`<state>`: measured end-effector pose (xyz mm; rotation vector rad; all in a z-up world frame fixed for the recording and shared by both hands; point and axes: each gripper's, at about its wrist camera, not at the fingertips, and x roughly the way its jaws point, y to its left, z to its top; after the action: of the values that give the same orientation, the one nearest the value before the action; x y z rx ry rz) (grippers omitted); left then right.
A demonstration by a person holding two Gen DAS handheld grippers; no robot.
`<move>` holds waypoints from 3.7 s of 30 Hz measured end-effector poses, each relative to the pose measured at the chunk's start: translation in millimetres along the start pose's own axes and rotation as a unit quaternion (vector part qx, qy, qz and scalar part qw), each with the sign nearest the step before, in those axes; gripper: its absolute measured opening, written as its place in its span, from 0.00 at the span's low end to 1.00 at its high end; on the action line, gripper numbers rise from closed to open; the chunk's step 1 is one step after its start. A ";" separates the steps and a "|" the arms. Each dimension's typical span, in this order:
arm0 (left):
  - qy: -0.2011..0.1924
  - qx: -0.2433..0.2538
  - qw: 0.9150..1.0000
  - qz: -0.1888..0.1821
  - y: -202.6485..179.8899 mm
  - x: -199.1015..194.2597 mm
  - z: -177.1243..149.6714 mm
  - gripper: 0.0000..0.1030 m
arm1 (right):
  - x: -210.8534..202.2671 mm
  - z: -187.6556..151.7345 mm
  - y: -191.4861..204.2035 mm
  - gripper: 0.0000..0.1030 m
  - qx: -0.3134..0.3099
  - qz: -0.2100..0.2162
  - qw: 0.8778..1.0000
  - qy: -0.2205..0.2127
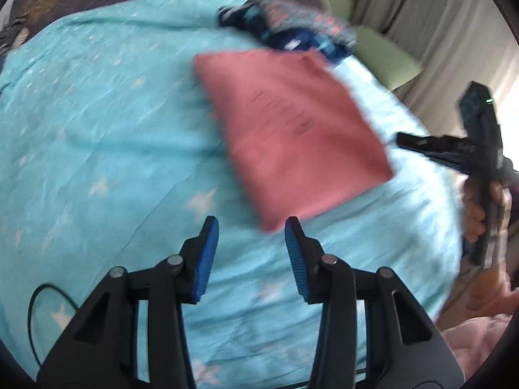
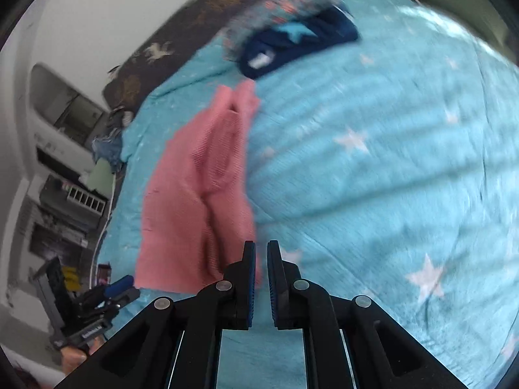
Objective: Fold small clothes
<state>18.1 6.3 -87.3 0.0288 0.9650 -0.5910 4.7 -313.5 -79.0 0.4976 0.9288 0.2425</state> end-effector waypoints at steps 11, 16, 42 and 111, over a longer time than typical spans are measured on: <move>0.026 0.001 0.999 -0.027 -6.8 45.9 13.6 0.42 | 58.2 -8.4 8.5 0.04 -0.010 -0.014 0.998 0.063; -0.025 0.029 0.998 -0.058 -21.6 16.1 50.8 0.43 | 30.7 17.2 35.8 0.09 -0.068 0.005 0.998 0.017; 0.004 0.017 0.999 -0.043 -12.4 84.9 78.2 0.61 | 98.0 124.7 -1.7 0.32 -0.017 -0.005 1.000 0.005; -0.017 0.003 0.995 0.096 -9.0 24.9 -7.1 0.70 | 28.1 -16.2 -16.1 0.66 -0.012 -0.052 0.998 0.024</move>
<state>18.9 -10.8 -108.7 0.1160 0.9154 -0.4159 7.7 -311.0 -114.9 0.4210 0.9948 0.1720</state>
